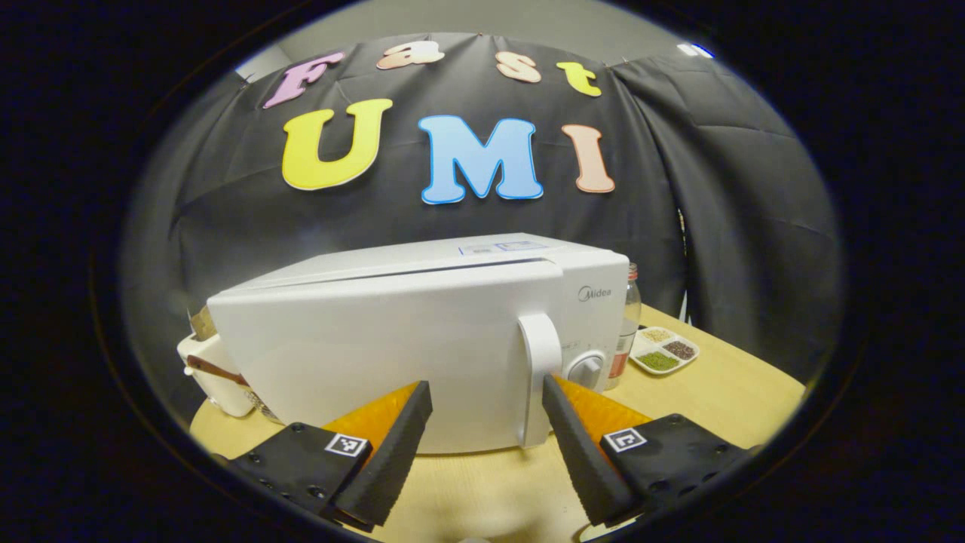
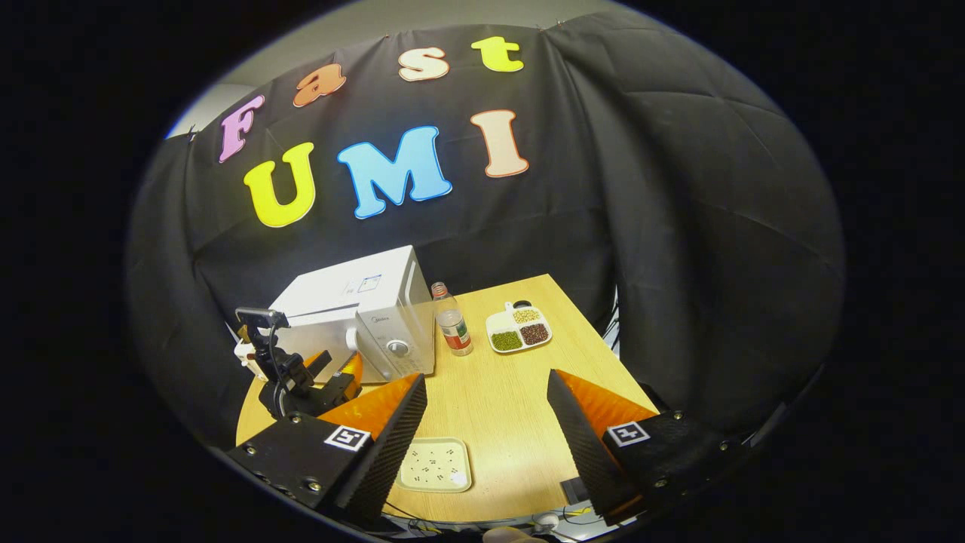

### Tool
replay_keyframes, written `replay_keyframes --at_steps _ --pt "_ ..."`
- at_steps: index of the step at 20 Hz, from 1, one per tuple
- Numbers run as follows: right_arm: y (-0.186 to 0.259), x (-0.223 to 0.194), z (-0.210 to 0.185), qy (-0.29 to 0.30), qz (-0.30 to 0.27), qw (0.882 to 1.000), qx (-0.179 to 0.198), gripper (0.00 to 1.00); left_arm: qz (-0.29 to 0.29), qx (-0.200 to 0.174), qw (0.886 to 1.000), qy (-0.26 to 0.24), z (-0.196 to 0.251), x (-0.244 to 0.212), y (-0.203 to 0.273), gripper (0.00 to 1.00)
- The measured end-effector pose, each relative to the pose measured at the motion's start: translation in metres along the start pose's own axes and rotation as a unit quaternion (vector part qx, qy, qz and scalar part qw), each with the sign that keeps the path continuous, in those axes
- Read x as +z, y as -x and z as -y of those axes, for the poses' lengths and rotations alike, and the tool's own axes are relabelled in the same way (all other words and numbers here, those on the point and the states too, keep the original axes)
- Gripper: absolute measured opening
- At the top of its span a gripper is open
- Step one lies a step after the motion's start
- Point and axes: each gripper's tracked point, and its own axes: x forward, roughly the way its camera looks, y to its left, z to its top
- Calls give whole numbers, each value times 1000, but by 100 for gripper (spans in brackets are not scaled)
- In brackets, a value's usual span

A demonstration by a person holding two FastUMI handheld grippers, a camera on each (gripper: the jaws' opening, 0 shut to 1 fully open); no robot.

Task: Open the microwave oven with the left hand, put the food in, and close the microwave oven.

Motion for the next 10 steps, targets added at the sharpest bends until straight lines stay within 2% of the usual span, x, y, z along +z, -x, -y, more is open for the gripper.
replay_keyframes --at_steps 2,3,4,6,9,10 --pt "-2 -1 -1 1 -2 1000 1 98 2 -1 1000 -1 -1 1 1 98" --pt "-5 -2 -1 -1 -3 1000 2 98 2 -3 1000 -3 -1 1 0 100" --pt "-6 -2 -2 -1 -5 1000 5 98 2 -4 1000 -5 -1 1 0 95" --pt "-8 -2 -4 0 -9 1000 8 98 3 0 1000 -4 -3 2 1 100" --pt "-11 -3 -8 0 -11 1000 15 98 5 5 1000 -6 -2 2 2 100" --pt "-12 -2 -9 5 -12 1000 17 98 5 6 1000 -5 -2 2 1 95"
